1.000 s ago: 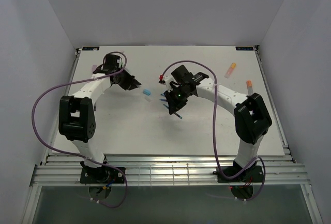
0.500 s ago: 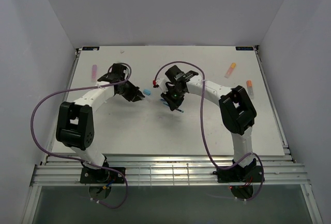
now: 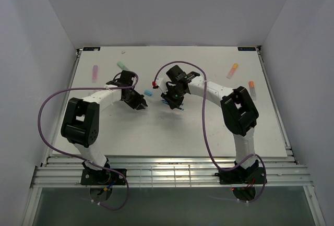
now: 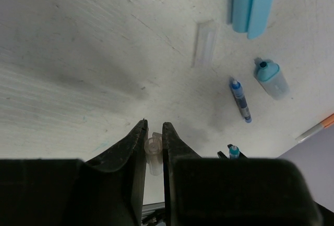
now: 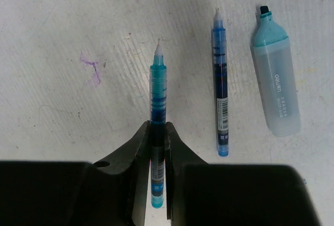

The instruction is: Open the pen caps

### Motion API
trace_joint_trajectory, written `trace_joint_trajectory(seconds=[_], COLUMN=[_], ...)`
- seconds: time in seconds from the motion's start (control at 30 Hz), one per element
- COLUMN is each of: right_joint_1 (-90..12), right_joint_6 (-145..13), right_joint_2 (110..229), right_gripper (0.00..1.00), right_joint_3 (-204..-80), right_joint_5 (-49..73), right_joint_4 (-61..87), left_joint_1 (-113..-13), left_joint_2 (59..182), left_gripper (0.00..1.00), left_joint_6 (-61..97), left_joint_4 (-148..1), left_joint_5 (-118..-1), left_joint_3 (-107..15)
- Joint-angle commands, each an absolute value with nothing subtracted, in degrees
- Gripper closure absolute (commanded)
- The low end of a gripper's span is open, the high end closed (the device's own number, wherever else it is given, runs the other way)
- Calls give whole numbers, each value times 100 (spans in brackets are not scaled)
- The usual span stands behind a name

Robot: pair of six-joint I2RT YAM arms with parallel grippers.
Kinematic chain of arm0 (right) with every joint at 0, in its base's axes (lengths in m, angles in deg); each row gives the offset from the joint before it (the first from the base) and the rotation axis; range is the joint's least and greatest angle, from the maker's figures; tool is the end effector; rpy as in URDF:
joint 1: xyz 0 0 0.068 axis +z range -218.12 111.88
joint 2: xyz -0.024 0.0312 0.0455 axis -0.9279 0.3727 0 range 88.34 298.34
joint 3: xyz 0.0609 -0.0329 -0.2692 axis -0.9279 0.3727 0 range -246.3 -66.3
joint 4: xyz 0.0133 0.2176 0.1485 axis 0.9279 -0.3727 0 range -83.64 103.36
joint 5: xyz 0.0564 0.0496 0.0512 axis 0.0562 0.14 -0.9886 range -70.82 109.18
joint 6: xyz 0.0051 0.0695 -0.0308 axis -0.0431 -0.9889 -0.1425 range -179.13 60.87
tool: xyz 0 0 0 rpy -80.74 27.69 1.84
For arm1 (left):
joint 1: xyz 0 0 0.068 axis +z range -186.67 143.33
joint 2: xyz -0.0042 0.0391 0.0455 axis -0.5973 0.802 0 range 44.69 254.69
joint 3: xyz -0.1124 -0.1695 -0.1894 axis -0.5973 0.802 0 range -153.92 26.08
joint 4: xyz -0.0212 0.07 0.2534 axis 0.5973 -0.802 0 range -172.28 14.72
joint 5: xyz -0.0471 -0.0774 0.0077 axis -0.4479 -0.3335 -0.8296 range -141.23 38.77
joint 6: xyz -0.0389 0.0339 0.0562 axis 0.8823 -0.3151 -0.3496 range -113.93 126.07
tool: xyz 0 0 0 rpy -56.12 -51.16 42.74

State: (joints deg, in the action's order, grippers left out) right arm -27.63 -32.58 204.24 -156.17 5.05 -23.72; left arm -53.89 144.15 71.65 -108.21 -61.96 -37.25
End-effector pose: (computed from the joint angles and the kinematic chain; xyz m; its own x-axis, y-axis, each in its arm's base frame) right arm 0.3307 0.3030 0.1792 -0.2879 -0.8156 -0.5019 -0.9415 0.3368 -0.0073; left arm 0.3294 -0.1147 0.1533 -0.6914 -0.7224 0.0104 -0.6658 0.6315 -0.3974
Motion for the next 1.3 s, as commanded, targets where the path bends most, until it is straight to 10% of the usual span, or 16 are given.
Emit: trace_joint_trajectory(seconds=[0.0, 1.27], right_joint_1=[-2777, -2777], right_joint_6=[-3056, -3021], right_joint_2=[20488, 21315], right_gripper=[87, 70], right_joint_3=[-15577, -16078], right_joint_5=[336, 644], right_joint_4=[-2092, -1969], left_joint_1=[-5381, -5399], left_joint_2=[14444, 15385], left_gripper=[100, 72], left_joint_6=[7243, 7462], left_joint_4=[-10772, -10719], left_joint_5=[-5932, -5844], left_joint_3=[-3632, -4379])
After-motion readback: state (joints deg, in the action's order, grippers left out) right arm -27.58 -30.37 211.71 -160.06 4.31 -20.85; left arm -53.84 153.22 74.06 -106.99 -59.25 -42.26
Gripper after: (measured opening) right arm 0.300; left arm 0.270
